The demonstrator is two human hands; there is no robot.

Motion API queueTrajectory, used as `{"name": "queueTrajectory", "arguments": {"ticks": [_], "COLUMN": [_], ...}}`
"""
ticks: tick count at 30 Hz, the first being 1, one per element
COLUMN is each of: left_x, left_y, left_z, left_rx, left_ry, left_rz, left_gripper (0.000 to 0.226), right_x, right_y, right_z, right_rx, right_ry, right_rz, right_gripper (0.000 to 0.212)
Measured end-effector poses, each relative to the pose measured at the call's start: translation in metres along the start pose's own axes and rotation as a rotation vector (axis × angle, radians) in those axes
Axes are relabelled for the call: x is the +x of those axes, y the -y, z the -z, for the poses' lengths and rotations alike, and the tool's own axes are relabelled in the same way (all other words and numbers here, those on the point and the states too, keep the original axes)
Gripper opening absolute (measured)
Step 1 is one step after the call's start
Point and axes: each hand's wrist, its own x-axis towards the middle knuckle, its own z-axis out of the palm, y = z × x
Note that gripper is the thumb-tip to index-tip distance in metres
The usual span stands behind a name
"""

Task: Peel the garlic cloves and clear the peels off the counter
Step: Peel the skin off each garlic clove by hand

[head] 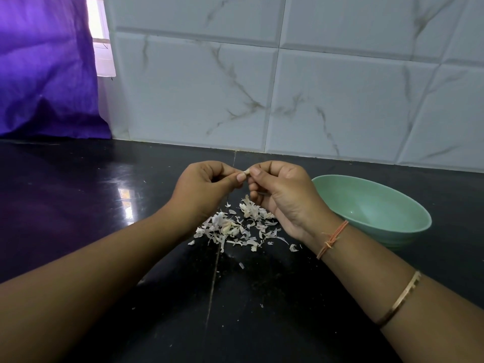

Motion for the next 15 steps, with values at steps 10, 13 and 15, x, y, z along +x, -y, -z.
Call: {"name": "queueTrajectory", "arguments": {"ticks": [10, 13, 15], "left_x": [-0.0011, -0.0014, -0.0011], "left_y": [-0.0037, -0.0044, -0.004], "left_z": [-0.0029, -0.0037, -0.0036], "left_rx": [-0.223, -0.261, -0.279], "left_ry": [0.052, 0.044, 0.044], "left_rz": [0.14, 0.174, 0.193], "left_gripper": [0.019, 0.018, 0.018], "right_x": [0.0012, 0.0019, 0.0018], "right_y": [-0.0047, -0.005, -0.0047], "right_z": [-0.0003, 0.0001, 0.0002], "right_rx": [-0.081, -0.133, -0.213], "right_ry": [-0.003, -0.008, -0.022], "right_rz": [0.074, 0.084, 0.107], "right_gripper": [0.018, 0.019, 0.018]}}
